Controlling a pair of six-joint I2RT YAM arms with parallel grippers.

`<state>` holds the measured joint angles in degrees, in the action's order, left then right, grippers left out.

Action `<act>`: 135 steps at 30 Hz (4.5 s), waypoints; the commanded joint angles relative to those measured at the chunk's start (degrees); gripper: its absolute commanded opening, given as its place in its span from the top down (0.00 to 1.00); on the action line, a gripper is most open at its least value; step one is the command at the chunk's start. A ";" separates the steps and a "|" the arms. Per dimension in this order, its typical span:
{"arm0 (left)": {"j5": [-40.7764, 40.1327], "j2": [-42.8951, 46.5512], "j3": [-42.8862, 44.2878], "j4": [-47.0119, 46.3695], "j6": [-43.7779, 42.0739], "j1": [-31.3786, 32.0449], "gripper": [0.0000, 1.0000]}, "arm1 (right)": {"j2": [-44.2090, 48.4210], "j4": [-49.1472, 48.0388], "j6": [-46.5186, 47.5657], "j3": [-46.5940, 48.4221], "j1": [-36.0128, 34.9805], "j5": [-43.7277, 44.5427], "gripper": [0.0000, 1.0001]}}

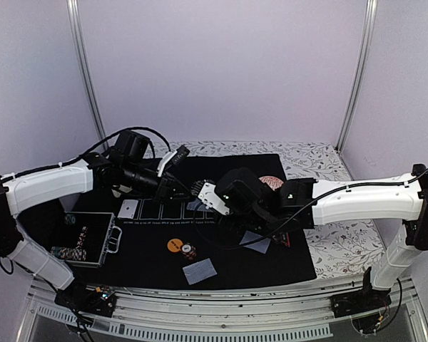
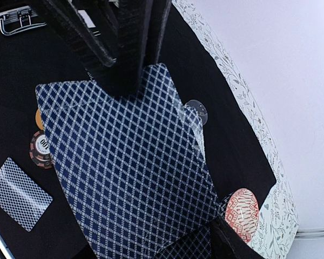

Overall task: Distribute texas hold em gaming equipment
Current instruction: Pick up the poker card from the face-down deck piles.

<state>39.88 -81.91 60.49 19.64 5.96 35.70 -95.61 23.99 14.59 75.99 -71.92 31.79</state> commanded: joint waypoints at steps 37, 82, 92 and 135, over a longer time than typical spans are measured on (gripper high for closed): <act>3.01 -1.58 3.05 1.45 0.86 -0.77 0.84 | 0.60 -1.84 -0.13 0.21 0.29 0.41 0.50; 4.42 -4.23 3.24 -0.21 3.05 -1.62 0.83 | 3.39 -3.85 -2.20 -2.42 2.42 -4.15 0.51; 4.86 -4.38 3.23 -0.57 3.72 -1.59 0.50 | 3.33 -4.37 -2.02 -2.29 2.43 -4.14 0.51; 12.56 -4.77 1.84 -7.38 7.11 0.25 1.00 | 1.92 -8.49 2.58 -0.19 2.45 -7.29 0.01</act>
<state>52.69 -89.01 63.48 13.28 13.26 35.09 -94.74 20.01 17.93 74.94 -69.69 26.09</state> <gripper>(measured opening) 0.079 0.887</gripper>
